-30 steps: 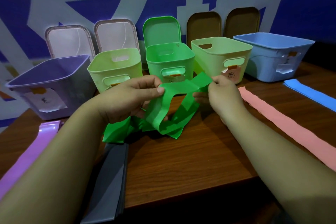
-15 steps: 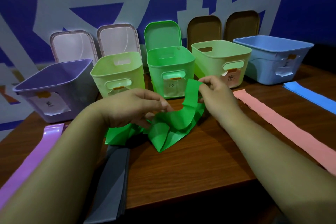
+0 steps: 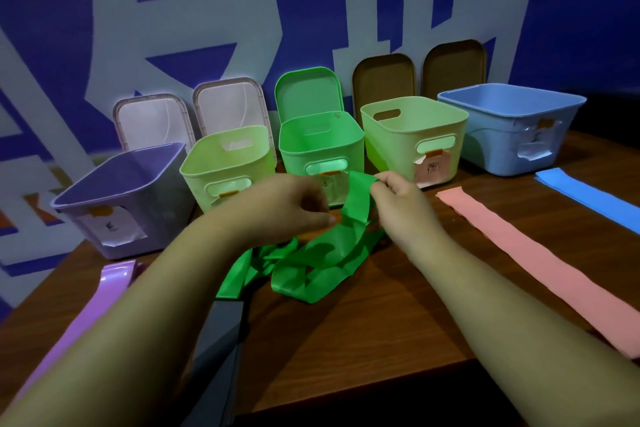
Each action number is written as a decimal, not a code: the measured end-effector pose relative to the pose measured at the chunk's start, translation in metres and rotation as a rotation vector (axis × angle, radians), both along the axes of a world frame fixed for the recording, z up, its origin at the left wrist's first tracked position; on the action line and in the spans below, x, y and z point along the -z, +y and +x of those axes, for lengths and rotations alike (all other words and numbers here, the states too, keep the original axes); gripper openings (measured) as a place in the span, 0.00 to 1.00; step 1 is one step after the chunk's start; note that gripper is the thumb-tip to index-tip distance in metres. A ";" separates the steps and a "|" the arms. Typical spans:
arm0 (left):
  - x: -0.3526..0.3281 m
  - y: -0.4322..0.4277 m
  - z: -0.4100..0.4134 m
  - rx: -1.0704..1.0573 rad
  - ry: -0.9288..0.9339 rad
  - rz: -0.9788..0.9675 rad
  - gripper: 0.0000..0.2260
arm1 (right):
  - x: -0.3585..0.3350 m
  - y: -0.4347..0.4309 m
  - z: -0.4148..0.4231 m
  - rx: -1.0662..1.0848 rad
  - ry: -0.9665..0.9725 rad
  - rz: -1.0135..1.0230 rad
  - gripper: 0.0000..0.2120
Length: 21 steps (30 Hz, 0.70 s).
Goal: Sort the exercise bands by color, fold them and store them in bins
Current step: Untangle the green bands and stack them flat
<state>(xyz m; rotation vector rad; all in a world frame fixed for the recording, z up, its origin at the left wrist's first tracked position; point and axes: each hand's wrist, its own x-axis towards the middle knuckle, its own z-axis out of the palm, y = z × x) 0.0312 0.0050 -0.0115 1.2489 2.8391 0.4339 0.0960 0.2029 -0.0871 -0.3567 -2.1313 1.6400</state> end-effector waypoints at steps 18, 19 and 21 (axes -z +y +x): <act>-0.011 0.015 -0.009 0.175 0.302 0.229 0.06 | 0.000 0.001 0.006 -0.120 -0.018 -0.020 0.09; -0.024 0.013 -0.009 0.167 0.327 0.228 0.06 | 0.000 0.000 0.006 -0.145 -0.013 -0.024 0.08; -0.051 0.012 -0.006 0.166 0.365 0.223 0.06 | 0.000 -0.003 0.008 -0.178 0.006 -0.039 0.07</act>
